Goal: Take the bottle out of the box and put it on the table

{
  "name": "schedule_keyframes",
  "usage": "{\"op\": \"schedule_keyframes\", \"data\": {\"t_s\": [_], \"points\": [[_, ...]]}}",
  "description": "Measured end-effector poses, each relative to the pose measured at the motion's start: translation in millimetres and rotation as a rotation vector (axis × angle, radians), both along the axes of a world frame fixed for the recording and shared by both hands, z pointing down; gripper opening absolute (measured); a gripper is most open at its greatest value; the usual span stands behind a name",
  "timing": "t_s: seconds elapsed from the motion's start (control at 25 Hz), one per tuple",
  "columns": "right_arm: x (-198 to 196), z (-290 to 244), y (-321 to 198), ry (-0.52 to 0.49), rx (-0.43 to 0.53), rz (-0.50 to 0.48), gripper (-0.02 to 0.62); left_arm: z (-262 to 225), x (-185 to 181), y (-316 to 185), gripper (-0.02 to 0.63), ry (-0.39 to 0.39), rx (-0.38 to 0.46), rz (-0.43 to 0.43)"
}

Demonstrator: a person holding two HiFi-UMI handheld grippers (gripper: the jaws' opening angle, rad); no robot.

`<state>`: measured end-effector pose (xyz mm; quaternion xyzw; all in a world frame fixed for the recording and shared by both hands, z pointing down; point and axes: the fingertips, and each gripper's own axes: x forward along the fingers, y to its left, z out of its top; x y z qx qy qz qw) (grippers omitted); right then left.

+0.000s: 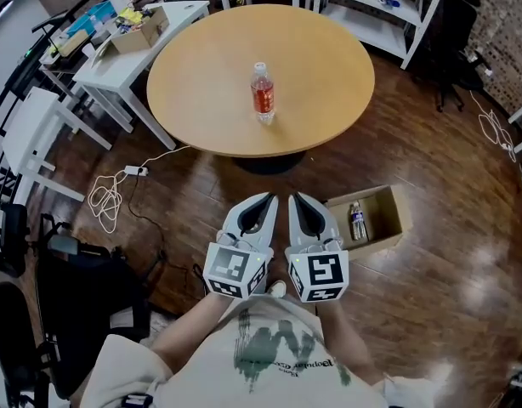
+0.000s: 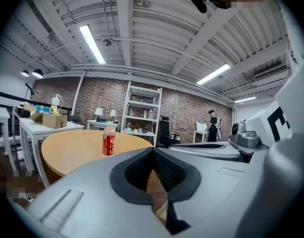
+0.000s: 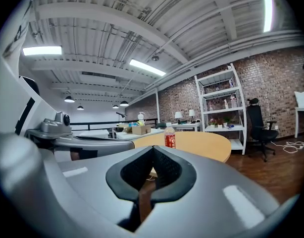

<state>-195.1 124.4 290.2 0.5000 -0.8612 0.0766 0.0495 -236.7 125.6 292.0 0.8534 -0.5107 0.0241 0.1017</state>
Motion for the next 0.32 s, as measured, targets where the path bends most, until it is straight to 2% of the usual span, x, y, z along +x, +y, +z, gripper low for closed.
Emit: {"op": "schedule_keyframes", "data": {"t_s": [0.32], "points": [[0.2, -3.1, 15.6, 0.009, 0.001, 0.001, 0.000, -1.8, -0.2, 17.4, 0.000, 0.002, -0.003, 0.003]]}}
